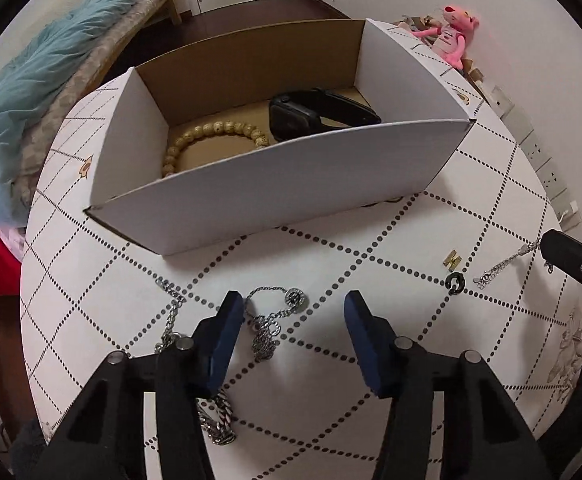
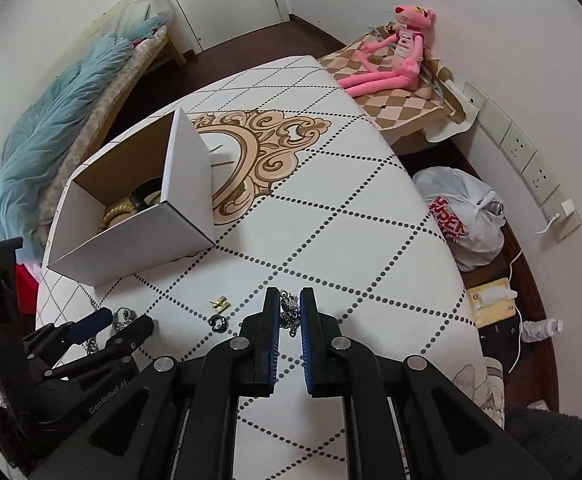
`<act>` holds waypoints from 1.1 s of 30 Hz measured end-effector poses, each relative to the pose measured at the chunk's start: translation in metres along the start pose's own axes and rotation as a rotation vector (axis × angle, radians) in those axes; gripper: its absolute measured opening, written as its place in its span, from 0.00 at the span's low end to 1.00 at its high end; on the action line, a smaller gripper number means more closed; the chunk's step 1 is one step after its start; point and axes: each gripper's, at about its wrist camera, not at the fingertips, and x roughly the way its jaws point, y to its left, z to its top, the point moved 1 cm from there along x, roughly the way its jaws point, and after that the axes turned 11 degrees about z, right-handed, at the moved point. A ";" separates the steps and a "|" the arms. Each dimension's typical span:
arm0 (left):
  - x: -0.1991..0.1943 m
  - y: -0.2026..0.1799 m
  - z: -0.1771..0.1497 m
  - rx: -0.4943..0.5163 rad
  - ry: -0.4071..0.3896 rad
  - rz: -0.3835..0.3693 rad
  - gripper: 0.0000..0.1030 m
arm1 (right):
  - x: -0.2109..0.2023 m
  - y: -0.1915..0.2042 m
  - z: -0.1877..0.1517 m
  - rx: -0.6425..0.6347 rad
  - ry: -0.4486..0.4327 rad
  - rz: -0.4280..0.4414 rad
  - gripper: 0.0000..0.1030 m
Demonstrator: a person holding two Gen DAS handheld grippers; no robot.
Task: Organize jewelry
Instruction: 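Grasp a silver chain with the right tool while the left tool grasps a silver necklace, then lower both chains into the box and open both tools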
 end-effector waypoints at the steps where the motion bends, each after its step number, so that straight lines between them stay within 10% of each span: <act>1: 0.000 0.000 0.001 0.004 -0.004 -0.008 0.38 | 0.000 0.000 0.000 0.001 0.000 0.000 0.10; 5: 0.000 -0.003 0.003 0.009 -0.012 -0.052 0.07 | 0.000 -0.001 0.000 0.005 -0.002 0.002 0.09; 22: -0.103 0.070 0.021 -0.143 -0.192 -0.225 0.07 | -0.062 0.046 0.026 -0.060 -0.077 0.155 0.08; 33: -0.138 0.112 0.099 -0.179 -0.266 -0.252 0.07 | -0.064 0.103 0.105 -0.153 -0.067 0.267 0.08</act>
